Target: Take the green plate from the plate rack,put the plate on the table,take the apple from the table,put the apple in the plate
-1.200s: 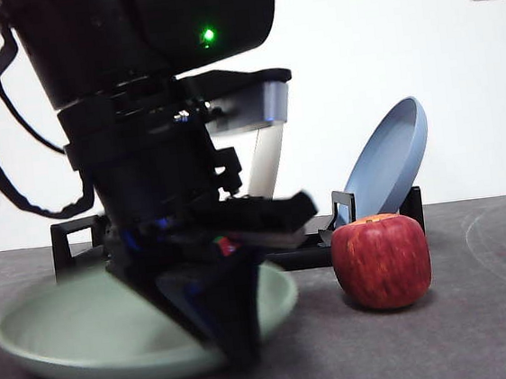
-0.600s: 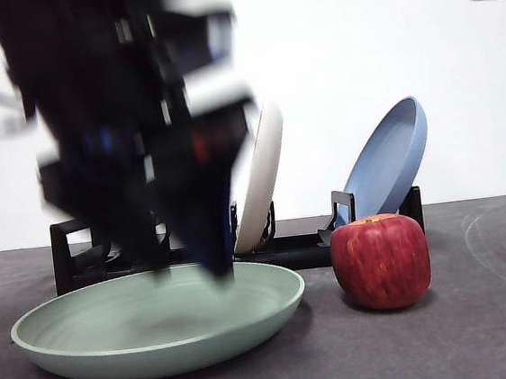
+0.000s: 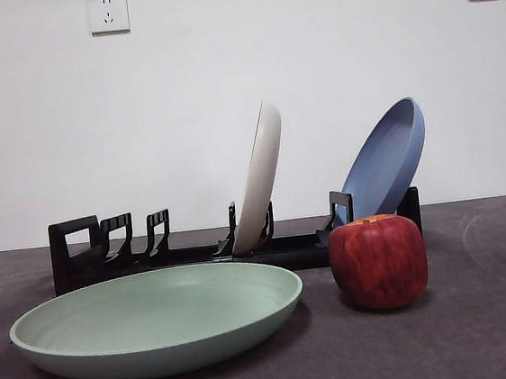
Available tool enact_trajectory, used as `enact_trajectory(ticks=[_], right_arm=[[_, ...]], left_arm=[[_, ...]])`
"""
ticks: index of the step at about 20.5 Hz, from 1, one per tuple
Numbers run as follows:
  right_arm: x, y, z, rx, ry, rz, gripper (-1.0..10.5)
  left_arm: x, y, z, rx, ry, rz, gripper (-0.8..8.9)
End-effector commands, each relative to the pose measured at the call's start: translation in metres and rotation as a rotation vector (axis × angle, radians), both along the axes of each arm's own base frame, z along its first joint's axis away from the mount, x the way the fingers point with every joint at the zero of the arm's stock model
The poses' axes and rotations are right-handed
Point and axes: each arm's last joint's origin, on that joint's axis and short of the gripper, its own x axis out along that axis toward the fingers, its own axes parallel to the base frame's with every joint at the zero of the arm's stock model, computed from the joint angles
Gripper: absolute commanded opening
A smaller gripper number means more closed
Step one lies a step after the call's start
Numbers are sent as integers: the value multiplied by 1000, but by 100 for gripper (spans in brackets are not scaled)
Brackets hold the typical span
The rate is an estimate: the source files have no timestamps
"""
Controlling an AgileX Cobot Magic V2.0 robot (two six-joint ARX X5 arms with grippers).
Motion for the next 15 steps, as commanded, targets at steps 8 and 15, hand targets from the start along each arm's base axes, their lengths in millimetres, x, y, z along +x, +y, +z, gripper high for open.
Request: enact_trajectory(ticks=[8, 15], right_arm=[[7, 43, -79, -38, 22, -19, 689], [21, 70, -106, -99, 4, -22, 689]], left_arm=[[-30, 36, 2, 176, 141, -42, 322], [-35, 37, 2, 139, 169, -158, 321]])
